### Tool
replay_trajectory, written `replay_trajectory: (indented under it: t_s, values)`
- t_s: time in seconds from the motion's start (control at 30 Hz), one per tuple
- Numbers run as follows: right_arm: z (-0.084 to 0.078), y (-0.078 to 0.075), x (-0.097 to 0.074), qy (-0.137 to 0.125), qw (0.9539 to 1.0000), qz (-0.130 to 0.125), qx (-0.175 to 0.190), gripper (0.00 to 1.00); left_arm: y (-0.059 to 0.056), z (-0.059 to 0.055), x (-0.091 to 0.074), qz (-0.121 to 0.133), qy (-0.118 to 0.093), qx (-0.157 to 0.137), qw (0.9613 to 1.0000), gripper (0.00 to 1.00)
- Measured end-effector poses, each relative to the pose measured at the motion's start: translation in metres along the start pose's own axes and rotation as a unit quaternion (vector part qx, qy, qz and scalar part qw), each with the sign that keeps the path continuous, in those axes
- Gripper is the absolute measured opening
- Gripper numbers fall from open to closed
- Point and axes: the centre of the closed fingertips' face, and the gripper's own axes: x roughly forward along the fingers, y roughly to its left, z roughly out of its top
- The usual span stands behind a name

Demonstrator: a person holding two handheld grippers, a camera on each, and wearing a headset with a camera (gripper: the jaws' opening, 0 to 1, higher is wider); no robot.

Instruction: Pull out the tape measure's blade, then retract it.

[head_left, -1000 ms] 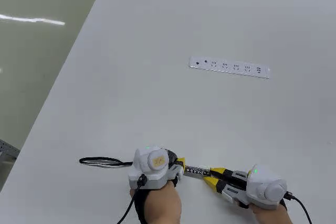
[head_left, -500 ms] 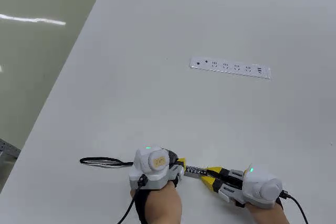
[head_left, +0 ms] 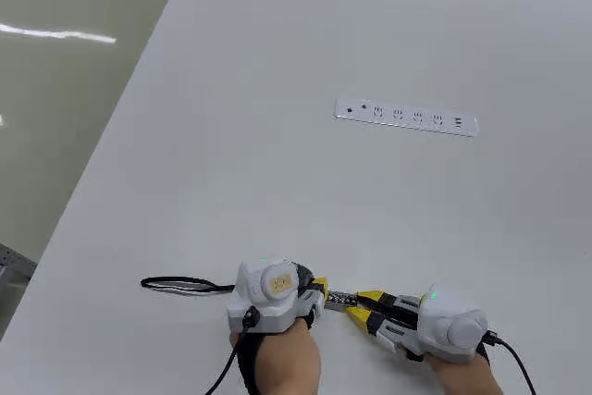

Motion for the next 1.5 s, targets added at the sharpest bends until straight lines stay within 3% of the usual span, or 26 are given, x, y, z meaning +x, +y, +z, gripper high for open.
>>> replay_trajectory:
  t_s: [0.67, 1.5]
  values:
    - [0.008, 0.009, 0.018, 0.007, 0.9998, 0.017, -0.006, 0.1, 0.0, 0.0, 0.0, -0.002, -0.001, 0.002, 1.0, 0.67]
    - [0.014, 0.012, 0.034, 0.007, 0.9999, 0.012, -0.009, 0.1, 0.0, 0.003, 0.0, -0.005, -0.008, -0.019, 0.9998, 0.67]
